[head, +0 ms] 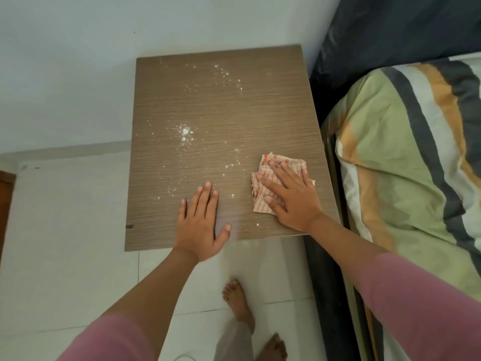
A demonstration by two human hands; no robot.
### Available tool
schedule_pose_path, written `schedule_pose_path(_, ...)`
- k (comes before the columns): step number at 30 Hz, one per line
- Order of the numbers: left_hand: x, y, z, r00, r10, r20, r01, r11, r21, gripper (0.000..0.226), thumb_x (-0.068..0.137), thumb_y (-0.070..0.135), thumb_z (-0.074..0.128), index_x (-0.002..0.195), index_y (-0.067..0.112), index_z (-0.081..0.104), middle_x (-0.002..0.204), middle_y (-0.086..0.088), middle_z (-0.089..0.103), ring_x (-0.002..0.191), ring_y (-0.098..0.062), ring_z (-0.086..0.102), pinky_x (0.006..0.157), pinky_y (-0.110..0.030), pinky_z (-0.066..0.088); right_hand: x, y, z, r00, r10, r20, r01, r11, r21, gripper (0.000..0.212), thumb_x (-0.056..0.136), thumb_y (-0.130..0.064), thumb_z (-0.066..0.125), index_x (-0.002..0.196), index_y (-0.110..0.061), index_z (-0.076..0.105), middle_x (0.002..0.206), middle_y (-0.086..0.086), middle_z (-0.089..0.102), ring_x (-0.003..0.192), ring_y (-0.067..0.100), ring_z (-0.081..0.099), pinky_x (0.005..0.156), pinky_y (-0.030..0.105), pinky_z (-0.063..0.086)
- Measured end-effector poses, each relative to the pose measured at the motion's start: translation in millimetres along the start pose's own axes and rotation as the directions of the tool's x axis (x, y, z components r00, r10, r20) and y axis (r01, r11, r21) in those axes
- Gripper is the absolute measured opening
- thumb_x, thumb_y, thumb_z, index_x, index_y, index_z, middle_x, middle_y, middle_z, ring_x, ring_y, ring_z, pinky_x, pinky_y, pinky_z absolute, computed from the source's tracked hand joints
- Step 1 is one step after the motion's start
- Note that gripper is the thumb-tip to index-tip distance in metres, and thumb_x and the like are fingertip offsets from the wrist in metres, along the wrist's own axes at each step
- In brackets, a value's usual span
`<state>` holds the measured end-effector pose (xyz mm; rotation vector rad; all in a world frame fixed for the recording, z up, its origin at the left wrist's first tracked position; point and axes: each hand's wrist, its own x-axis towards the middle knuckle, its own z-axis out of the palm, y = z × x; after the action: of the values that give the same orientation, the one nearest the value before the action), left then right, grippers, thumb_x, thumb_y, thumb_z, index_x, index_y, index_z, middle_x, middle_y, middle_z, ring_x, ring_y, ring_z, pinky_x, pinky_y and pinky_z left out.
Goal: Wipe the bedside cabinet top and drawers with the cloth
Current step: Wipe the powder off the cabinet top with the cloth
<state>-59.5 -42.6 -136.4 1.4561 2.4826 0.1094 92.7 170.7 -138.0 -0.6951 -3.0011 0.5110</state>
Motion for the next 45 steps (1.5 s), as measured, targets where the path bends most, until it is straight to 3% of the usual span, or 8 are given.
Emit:
schedule_pose_path(15, -1, 2, 1, 0.998, 0.003, -0.062, -0.001, 0.999, 0.038, 0.078, 0.083, 0.057, 0.027, 0.145, 0.009, 0.023, 0.157, -0.010, 0.012, 0.143, -0.027, 0.012, 0.112, -0.056, 0.014, -71, -24, 9, 0.999, -0.017, 0.034, 0.014, 0.997, 0.079, 0.043, 0.095, -0.043, 0.033, 0.138, -0.045, 0.036, 0.155, -0.011, 0.021, 0.145, 0.015, 0.011, 0.113, 0.047, -0.005)
schedule_pose_path(23, -1, 3, 0, 0.998, -0.006, -0.065, 0.009, 0.999, 0.053, 0.078, 0.083, 0.058, 0.024, 0.146, 0.011, 0.020, 0.157, -0.009, 0.010, 0.144, -0.026, 0.010, 0.113, -0.055, 0.013, -95, -32, 0, 0.994, -0.017, 0.112, -0.005, 0.981, 0.194, 0.048, 0.094, -0.014, 0.045, 0.136, -0.039, 0.044, 0.154, -0.009, 0.027, 0.145, 0.017, 0.014, 0.112, 0.042, -0.005)
schedule_pose_path(25, -2, 3, -1, 0.998, -0.008, -0.056, 0.010, 0.999, 0.049, 0.079, 0.083, 0.058, 0.023, 0.146, 0.011, 0.019, 0.157, -0.009, 0.009, 0.144, -0.026, 0.010, 0.113, -0.055, 0.012, -101, -34, -6, 0.987, -0.012, 0.158, -0.027, 0.970, 0.242, 0.048, 0.094, -0.010, 0.045, 0.134, -0.035, 0.047, 0.152, -0.007, 0.031, 0.144, 0.017, 0.018, 0.113, 0.043, 0.000)
schedule_pose_path(27, -2, 4, -2, 0.999, -0.013, -0.031, 0.014, 0.999, 0.040, 0.080, 0.083, 0.059, 0.023, 0.147, 0.011, 0.019, 0.157, -0.009, 0.008, 0.144, -0.026, 0.009, 0.113, -0.055, 0.011, -104, -36, -16, 0.980, -0.003, 0.198, -0.058, 0.952, 0.302, 0.046, 0.093, -0.007, 0.045, 0.132, -0.031, 0.051, 0.147, -0.004, 0.041, 0.140, 0.017, 0.030, 0.116, 0.045, 0.020)
schedule_pose_path(30, -2, 6, -7, 0.998, -0.043, 0.039, 0.042, 0.999, 0.027, 0.083, 0.081, 0.060, 0.018, 0.148, 0.011, 0.014, 0.158, -0.008, 0.003, 0.144, -0.026, 0.005, 0.113, -0.055, 0.008, -98, -38, -38, 0.967, 0.005, 0.255, -0.085, 0.949, 0.305, 0.040, 0.094, -0.012, 0.048, 0.129, -0.028, 0.055, 0.134, -0.006, 0.056, 0.124, 0.017, 0.050, 0.096, 0.034, 0.045)
schedule_pose_path(35, -2, 6, -19, 0.994, -0.027, 0.110, 0.029, 0.999, -0.019, 0.086, 0.079, 0.063, 0.016, 0.148, 0.011, 0.011, 0.158, -0.007, -0.002, 0.145, -0.025, 0.001, 0.113, -0.054, 0.003, -61, -37, -71, 0.982, -0.004, 0.188, -0.061, 0.939, 0.338, 0.035, 0.091, -0.010, 0.054, 0.123, -0.023, 0.061, 0.116, 0.001, 0.067, 0.106, 0.023, 0.060, 0.088, 0.036, 0.048)
schedule_pose_path(39, 5, 3, -28, 0.997, -0.013, 0.077, 0.021, 0.994, -0.107, 0.082, 0.081, 0.063, 0.027, 0.144, 0.010, 0.027, 0.157, -0.008, 0.012, 0.143, -0.027, 0.014, 0.112, -0.052, 0.005, -7, -37, -97, 0.989, 0.056, 0.137, -0.101, 0.933, 0.346, 0.038, 0.090, -0.008, 0.053, 0.124, -0.024, 0.060, 0.120, 0.003, 0.064, 0.108, 0.024, 0.059, 0.089, 0.032, 0.045)
schedule_pose_path(45, 59, -22, -49, 1.000, 0.009, 0.011, -0.008, 0.991, -0.132, 0.078, 0.083, 0.062, 0.031, 0.141, 0.011, 0.032, 0.155, -0.007, 0.020, 0.141, -0.027, 0.021, 0.111, -0.051, 0.008, 76, -34, -116, 0.997, 0.076, 0.006, -0.073, 0.930, 0.360, 0.037, 0.093, -0.011, 0.052, 0.127, -0.024, 0.058, 0.121, 0.002, 0.064, 0.107, 0.023, 0.059, 0.079, 0.025, 0.041)
